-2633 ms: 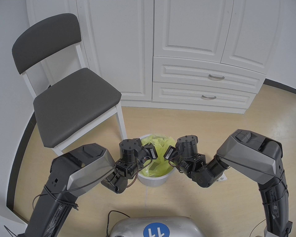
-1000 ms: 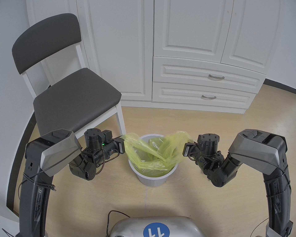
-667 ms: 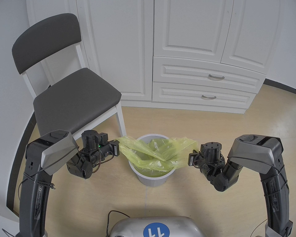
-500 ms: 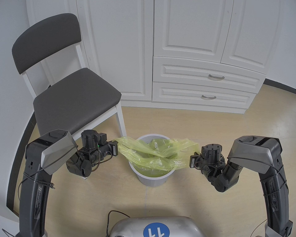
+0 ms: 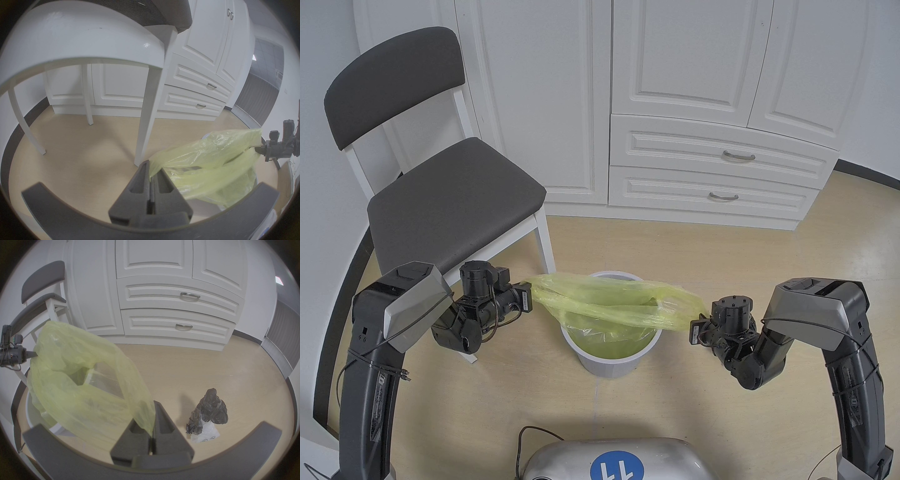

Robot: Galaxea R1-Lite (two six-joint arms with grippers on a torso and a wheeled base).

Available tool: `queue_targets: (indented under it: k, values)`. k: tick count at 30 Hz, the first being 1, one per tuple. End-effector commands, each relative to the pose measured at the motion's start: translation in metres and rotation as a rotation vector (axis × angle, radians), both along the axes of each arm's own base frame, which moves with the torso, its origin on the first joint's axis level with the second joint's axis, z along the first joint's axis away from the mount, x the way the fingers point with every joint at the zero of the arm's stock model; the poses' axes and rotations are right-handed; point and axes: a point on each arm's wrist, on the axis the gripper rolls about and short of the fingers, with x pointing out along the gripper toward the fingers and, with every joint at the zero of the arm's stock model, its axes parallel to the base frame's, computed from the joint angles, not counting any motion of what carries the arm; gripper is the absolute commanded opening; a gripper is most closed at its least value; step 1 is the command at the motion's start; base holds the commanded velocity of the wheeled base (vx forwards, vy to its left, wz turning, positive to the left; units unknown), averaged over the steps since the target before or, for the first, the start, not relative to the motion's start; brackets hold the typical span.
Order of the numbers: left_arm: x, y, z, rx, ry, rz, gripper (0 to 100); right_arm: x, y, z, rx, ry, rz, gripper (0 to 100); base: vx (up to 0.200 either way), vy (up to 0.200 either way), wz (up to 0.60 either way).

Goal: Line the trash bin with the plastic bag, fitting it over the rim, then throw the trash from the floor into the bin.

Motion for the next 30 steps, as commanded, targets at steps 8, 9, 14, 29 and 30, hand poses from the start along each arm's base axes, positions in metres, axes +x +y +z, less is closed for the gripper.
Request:
queue_targets:
  k: [8,9,14,29,30]
  values:
    - [0.002,0.005,-0.002,0.001,0.007,0.012,0,0.003,-0.012,-0.004,-0.021,0.016,-0.019,0,0.0,0.0,0.0]
    - [0.002,0.005,-0.002,0.002,0.013,0.012,0,0.002,-0.013,-0.003,-0.021,0.024,-0.018,0,0.0,0.0,0.0]
    - [0.0,0.005,0.001,0.002,0.016,0.011,0,-0.001,-0.016,0.001,-0.021,0.029,-0.015,0,0.0,0.0,0.0]
    - [-0.036,0.009,0.019,-0.011,0.097,-0.116,0,-0.042,-0.021,0.024,-0.036,0.117,0.145,0,0.0,0.0,0.0]
    - [-0.041,0.011,0.02,0.022,0.13,-0.128,0,-0.05,-0.023,0.024,-0.058,0.138,0.176,0,0.0,0.0,0.0]
